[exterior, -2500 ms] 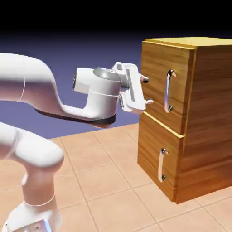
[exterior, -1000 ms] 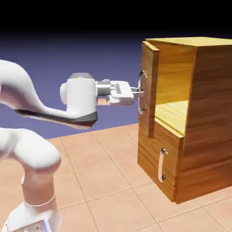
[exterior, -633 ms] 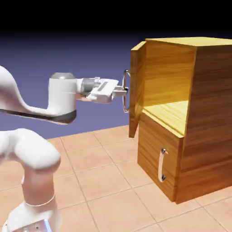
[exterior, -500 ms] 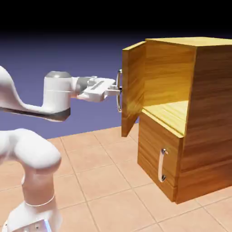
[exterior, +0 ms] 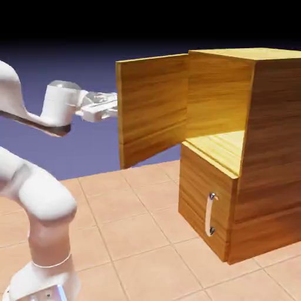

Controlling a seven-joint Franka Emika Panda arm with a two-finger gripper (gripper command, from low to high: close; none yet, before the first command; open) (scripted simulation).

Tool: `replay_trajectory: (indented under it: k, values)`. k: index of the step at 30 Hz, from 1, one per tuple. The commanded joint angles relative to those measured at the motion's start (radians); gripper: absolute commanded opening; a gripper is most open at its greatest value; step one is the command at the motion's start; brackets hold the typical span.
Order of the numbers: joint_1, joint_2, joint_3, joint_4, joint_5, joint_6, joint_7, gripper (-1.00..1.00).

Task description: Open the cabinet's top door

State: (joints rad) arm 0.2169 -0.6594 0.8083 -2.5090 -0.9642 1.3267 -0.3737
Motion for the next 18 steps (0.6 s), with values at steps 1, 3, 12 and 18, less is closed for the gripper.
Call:
replay_trajectory:
  k: [1,3,12,18]
  values:
    - [-0.028,0.034,0.035,0.036,0.016,-0.040,0.012,-1.00]
    - [-0.086,0.100,0.105,0.108,0.043,-0.122,0.039,-1.00]
    - [-0.364,0.377,0.431,0.379,0.090,-0.438,0.179,-1.00]
    - [-0.573,0.425,0.645,0.457,0.107,-0.508,0.211,-1.00]
